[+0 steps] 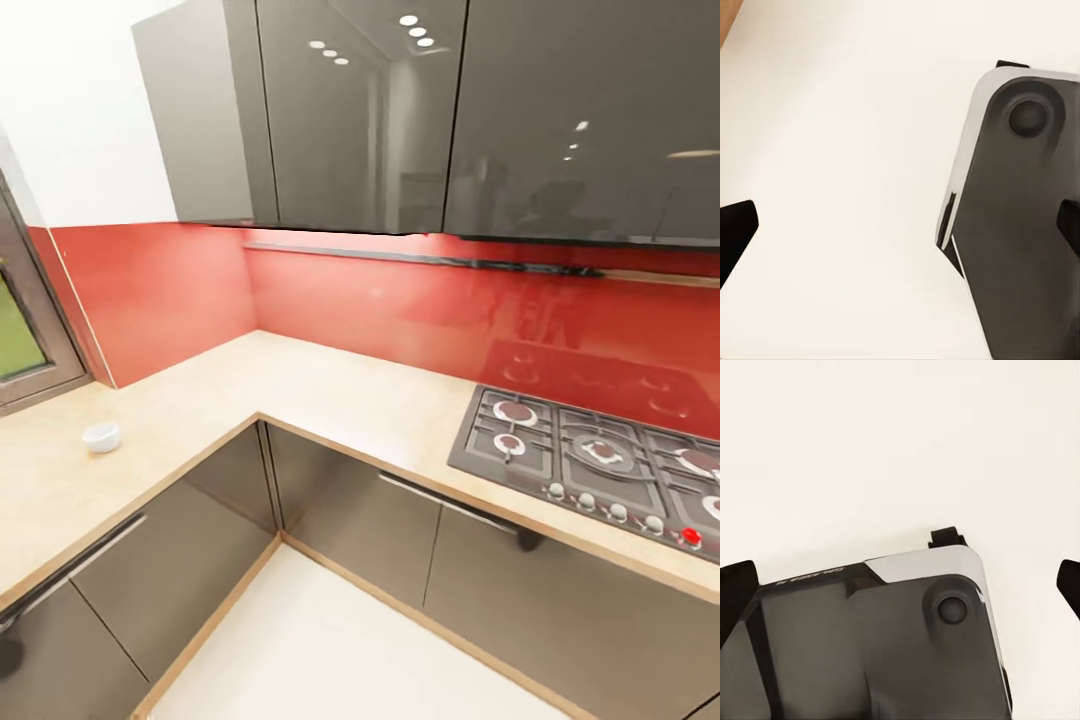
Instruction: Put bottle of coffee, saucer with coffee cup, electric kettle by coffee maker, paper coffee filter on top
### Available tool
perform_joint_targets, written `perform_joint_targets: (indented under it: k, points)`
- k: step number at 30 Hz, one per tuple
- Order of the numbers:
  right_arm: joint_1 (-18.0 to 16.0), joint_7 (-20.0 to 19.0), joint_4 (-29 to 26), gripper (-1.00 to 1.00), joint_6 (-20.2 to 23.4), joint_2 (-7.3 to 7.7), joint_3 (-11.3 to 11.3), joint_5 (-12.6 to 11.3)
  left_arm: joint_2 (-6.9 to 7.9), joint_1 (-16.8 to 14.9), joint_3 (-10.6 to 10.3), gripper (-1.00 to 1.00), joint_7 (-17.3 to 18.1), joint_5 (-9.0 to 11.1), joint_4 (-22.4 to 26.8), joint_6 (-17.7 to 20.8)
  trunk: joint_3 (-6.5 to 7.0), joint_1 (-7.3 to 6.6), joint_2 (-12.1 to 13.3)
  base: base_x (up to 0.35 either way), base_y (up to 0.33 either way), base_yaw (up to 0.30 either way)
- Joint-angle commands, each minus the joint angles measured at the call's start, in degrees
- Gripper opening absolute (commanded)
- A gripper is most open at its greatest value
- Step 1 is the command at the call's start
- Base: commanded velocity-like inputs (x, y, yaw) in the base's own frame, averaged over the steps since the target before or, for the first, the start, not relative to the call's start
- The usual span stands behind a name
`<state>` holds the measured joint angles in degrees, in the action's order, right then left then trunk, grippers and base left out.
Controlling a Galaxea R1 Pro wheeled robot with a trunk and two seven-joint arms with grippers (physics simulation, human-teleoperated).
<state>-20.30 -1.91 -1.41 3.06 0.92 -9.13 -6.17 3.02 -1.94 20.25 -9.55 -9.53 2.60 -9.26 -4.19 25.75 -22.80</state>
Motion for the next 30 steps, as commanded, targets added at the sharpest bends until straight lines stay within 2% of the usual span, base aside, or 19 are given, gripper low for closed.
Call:
perform_joint_targets:
  k: [1,30]
  points:
    - [0.0,-0.2,-0.1,1.0,0.3,0.0,-0.1,-0.6,-0.01,-0.1,0.4,1.0,-0.2,-0.6,-0.1,-0.2,-0.12,0.03,-0.1,0.0,0.0,0.279]
    - [0.0,-0.2,-0.1,1.0,0.3,-0.04,-0.1,-0.6,0.06,-0.1,0.7,1.0,-0.2,-0.2,-0.1,-0.4,-0.12,0.03,-0.1,0.0,0.0,0.279]
